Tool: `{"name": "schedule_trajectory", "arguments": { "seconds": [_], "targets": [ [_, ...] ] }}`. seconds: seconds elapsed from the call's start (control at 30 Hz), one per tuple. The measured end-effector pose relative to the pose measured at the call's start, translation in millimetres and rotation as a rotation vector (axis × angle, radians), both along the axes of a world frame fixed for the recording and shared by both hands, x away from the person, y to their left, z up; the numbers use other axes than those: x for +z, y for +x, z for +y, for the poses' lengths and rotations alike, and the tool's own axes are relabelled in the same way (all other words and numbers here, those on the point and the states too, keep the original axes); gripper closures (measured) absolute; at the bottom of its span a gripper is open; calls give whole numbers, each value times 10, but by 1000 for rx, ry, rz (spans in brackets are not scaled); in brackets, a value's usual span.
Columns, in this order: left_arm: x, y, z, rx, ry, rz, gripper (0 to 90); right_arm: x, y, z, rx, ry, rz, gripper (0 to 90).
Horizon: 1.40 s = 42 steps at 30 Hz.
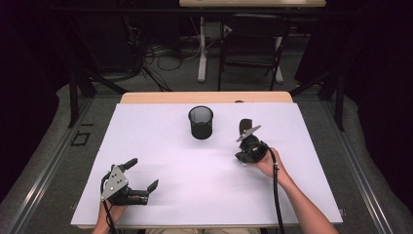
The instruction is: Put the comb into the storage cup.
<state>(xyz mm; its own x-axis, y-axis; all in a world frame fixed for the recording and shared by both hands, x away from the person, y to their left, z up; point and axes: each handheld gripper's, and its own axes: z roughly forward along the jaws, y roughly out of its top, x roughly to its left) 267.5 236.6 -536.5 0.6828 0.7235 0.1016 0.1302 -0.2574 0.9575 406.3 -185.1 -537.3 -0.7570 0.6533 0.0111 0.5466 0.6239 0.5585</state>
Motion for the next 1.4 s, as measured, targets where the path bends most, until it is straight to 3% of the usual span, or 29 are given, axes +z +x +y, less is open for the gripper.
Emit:
{"name": "schedule_trajectory", "arguments": {
  "seconds": [0.7, 1.07, 1.1, 1.13, 1.17, 1.4],
  "targets": [
    [0, 2, -1, -7, 3, 2, 4, -26, -42, -323, -74, -14, 45, 900],
    [1, -1, 2, -5, -1, 3, 4, 11, -18, -398, -98, -28, 56, 900],
    [1, 0, 2, -6, -1, 2, 4, -27, -14, -398, -101, 12, 24, 900],
    [1, 0, 2, -7, 0, 2, 4, 17, -11, -410, -93, -47, 60, 900],
    [1, 0, 0, -6, 0, 3, 4, -7, -11, -411, -104, -16, 39, 900],
    [1, -1, 1, -6, 2, 2, 4, -8, 11, -466, -119, -24, 34, 900]
  ]
}}
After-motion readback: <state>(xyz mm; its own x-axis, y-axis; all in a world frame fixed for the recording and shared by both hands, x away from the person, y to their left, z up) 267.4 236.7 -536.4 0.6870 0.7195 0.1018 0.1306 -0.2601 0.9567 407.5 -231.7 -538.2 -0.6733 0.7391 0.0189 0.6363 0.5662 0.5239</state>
